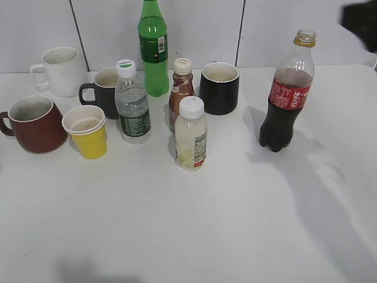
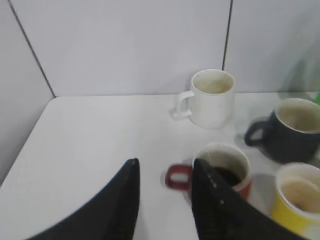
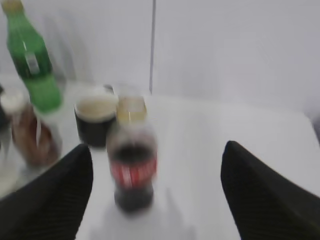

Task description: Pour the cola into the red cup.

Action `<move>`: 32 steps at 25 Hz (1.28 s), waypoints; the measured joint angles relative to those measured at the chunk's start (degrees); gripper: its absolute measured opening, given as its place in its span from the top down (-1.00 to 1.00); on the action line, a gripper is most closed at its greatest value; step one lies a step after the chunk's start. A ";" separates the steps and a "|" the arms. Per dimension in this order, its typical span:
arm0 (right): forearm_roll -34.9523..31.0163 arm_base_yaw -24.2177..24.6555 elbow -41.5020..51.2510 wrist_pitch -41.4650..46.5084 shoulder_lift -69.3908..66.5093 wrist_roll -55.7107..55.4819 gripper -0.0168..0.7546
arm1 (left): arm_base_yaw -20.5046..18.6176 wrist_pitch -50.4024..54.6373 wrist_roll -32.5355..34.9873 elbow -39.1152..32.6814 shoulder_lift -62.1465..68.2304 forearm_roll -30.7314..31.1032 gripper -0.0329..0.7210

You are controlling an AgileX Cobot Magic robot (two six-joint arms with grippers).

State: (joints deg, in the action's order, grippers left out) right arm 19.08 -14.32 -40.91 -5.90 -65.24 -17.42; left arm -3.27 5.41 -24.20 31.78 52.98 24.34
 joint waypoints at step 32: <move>-14.36 -8.82 11.47 65.89 56.61 10.84 -0.58 | 13.13 55.11 12.48 -1.00 -43.78 -18.96 0.19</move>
State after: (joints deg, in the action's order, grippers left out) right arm 4.72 -23.14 -29.44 59.99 -8.63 -6.57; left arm 9.86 60.52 -11.73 30.78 9.20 5.39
